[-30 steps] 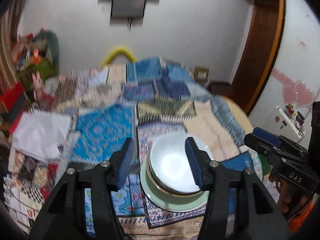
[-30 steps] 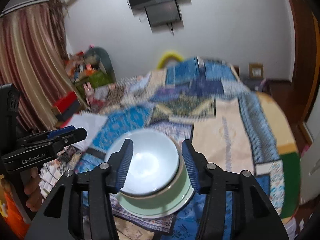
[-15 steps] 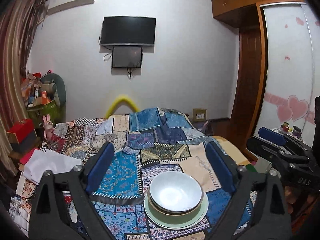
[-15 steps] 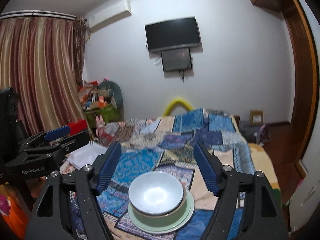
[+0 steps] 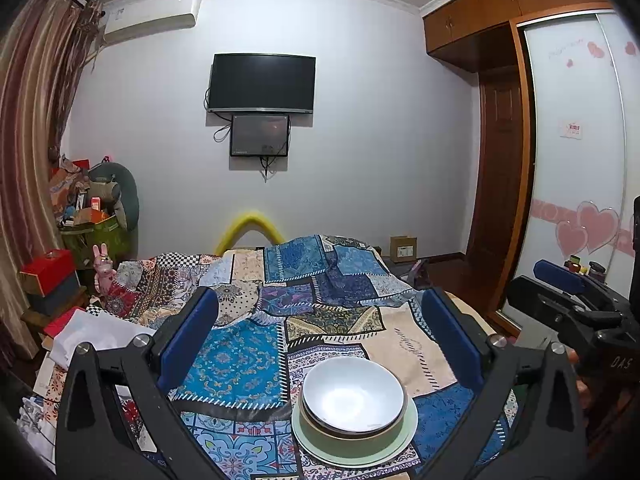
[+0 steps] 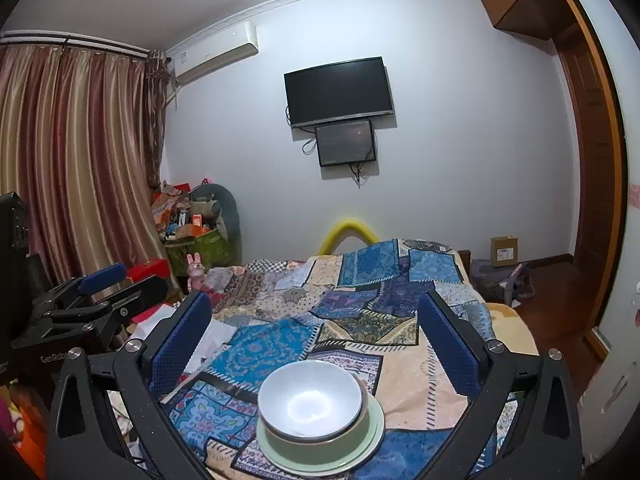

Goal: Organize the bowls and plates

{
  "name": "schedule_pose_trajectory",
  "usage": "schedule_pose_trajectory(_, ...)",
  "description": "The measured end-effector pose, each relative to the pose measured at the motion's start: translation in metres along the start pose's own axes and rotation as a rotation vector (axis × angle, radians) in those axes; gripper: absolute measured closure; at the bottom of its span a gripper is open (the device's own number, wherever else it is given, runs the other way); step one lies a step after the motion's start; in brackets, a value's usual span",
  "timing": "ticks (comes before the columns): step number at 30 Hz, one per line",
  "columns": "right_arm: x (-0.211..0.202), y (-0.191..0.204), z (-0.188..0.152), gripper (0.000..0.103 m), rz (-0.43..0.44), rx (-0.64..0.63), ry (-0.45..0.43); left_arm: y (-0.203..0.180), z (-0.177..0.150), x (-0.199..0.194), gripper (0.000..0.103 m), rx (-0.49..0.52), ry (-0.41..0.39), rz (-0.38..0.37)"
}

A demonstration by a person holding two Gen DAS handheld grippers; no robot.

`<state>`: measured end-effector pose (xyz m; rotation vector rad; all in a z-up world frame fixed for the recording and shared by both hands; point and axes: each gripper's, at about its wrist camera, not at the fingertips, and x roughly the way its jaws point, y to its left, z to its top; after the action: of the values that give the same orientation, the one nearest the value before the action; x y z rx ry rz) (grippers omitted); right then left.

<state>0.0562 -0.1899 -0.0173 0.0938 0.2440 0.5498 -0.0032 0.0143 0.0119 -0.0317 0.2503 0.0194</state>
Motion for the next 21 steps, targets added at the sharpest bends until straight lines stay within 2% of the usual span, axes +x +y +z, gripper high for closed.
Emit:
schedule_pose_trajectory(11,-0.0033,-0.0071,-0.0032,0.000,-0.007,0.036,0.005,-0.0012,-0.0018,0.0002,0.000,-0.003,0.004,-0.004)
schedule_pose_trajectory(21,-0.0045,-0.0011,-0.0030,0.000,-0.008,0.009,0.009,-0.0024,-0.0025,0.0046,0.000,-0.001,0.014,-0.006)
